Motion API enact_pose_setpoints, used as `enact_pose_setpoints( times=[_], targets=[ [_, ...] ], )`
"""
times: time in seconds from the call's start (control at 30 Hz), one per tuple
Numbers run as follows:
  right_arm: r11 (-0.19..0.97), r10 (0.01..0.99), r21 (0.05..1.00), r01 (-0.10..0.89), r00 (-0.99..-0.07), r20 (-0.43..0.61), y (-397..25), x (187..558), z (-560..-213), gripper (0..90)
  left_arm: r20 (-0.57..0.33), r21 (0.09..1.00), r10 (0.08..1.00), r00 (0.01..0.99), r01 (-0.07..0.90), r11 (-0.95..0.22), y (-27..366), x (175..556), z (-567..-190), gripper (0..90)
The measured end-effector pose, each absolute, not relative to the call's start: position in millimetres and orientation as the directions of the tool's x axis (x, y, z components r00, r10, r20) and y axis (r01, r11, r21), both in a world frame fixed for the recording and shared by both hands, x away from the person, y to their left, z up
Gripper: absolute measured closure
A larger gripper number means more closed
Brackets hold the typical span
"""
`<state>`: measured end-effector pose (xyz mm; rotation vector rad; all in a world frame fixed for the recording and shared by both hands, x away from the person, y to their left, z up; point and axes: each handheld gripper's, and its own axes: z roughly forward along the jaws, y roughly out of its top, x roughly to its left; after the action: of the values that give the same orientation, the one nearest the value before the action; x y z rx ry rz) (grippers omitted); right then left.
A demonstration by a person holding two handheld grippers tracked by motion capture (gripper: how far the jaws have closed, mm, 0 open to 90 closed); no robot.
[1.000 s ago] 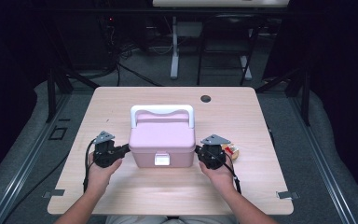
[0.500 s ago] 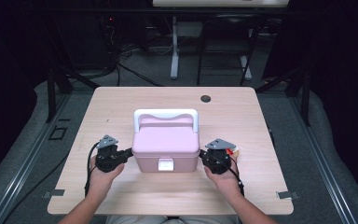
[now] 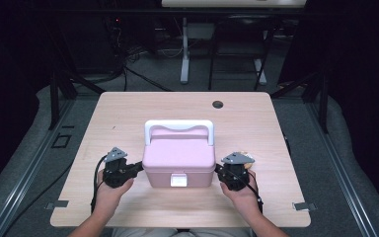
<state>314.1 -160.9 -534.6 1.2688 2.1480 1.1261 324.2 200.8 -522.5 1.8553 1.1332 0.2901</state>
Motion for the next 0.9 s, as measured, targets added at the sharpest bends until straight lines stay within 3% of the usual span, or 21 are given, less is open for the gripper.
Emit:
enact_pose_setpoints(
  times=[0.67,0.9],
  targets=[
    [0.261,0.858,0.813,0.521,-0.512,0.053,-164,302,-537,90.0,-0.26,0.802,0.783,0.566,0.578,-0.151,203,317,-525,89.9],
    [0.283,0.842,0.811,0.512,-0.537,0.046,-167,305,-536,89.9,-0.29,0.79,0.77,0.568,0.596,-0.142,208,321,-527,85.2]
  ],
)
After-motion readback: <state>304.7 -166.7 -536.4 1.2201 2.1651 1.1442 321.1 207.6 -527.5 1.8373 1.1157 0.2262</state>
